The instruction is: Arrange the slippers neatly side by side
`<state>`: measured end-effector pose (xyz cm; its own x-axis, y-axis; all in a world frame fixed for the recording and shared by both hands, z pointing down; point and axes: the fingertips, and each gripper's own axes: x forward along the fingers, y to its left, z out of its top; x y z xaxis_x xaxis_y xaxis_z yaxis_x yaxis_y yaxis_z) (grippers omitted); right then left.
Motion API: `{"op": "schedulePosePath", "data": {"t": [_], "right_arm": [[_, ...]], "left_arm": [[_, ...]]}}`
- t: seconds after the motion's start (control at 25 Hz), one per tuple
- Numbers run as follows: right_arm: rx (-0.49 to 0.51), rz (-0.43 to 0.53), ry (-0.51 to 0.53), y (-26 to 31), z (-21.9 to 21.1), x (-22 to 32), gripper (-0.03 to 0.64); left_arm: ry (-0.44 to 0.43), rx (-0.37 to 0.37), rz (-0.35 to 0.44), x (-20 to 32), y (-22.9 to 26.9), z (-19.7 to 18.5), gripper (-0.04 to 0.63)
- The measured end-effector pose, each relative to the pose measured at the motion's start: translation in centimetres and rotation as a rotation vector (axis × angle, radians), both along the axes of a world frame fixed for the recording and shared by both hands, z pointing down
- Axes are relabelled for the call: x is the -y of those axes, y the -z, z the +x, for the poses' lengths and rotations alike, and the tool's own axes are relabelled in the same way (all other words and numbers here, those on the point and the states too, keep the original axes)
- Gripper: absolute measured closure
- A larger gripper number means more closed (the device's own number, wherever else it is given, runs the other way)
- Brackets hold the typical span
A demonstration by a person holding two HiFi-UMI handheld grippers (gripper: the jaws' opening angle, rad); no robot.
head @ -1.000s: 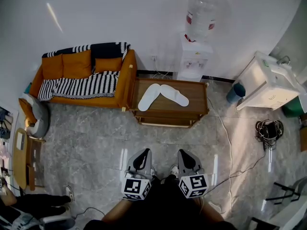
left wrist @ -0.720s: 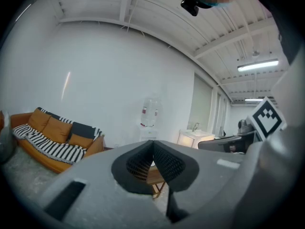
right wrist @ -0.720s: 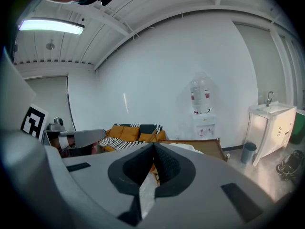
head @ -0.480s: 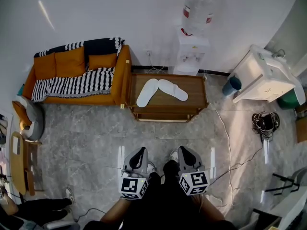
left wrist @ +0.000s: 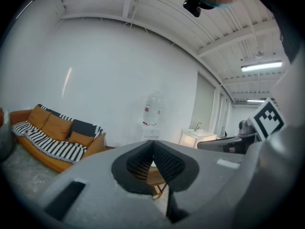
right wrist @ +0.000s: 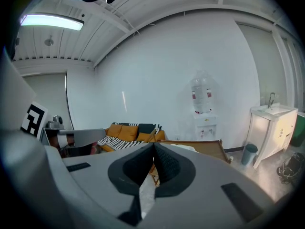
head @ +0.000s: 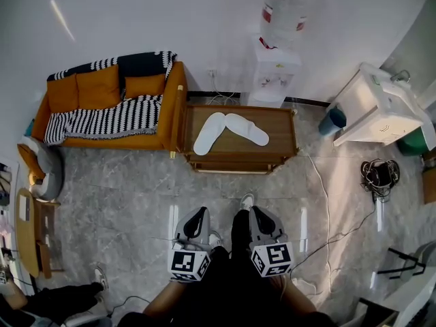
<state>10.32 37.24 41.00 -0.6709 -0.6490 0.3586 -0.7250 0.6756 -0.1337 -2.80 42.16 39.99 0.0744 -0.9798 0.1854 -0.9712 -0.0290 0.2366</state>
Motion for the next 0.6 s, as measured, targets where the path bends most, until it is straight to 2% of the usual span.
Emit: {"op": "schedulePosePath", "data": {"t": [0.6], "right_arm": [[-0.003,-0.045,0.055,-1.3,-1.8,15.1,0.605]], "left_arm": [[0.005,0.016,-0.030,14.8,0.1,-0.3,0.578]]}}
